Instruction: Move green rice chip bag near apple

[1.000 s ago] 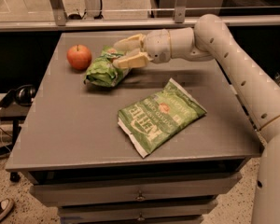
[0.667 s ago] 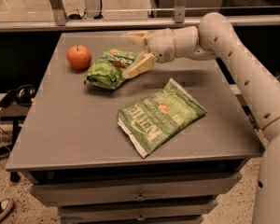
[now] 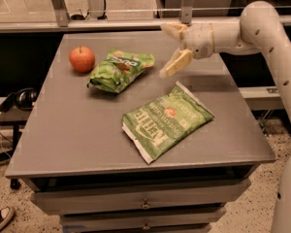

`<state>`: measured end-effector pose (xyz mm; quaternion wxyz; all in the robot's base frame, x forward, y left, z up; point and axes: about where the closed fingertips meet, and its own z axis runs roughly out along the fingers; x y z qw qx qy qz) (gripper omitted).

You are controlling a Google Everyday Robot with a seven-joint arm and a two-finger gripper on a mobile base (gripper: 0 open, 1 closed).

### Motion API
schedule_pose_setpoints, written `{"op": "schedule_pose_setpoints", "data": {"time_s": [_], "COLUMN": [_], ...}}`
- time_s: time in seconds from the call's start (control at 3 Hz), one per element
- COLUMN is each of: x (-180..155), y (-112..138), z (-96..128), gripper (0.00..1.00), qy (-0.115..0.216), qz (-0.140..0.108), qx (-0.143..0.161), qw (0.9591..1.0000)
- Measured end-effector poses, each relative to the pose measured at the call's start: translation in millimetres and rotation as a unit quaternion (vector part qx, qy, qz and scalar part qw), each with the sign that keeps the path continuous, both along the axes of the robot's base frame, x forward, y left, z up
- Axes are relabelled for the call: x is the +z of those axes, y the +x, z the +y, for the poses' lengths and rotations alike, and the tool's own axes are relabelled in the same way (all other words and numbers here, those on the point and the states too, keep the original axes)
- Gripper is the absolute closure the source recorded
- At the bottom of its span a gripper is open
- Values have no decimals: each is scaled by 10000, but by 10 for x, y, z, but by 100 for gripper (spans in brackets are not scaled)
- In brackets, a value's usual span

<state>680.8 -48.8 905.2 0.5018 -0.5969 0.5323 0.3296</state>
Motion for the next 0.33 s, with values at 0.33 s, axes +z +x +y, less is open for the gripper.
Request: {"op": "schedule_pose_setpoints", "data": {"time_s": [0.33], "x": [92], "y": [190], "z": [-475], "gripper": [0], "qy": [-367], "qz": [-49], "qx": [-491], "qw": [9981]}}
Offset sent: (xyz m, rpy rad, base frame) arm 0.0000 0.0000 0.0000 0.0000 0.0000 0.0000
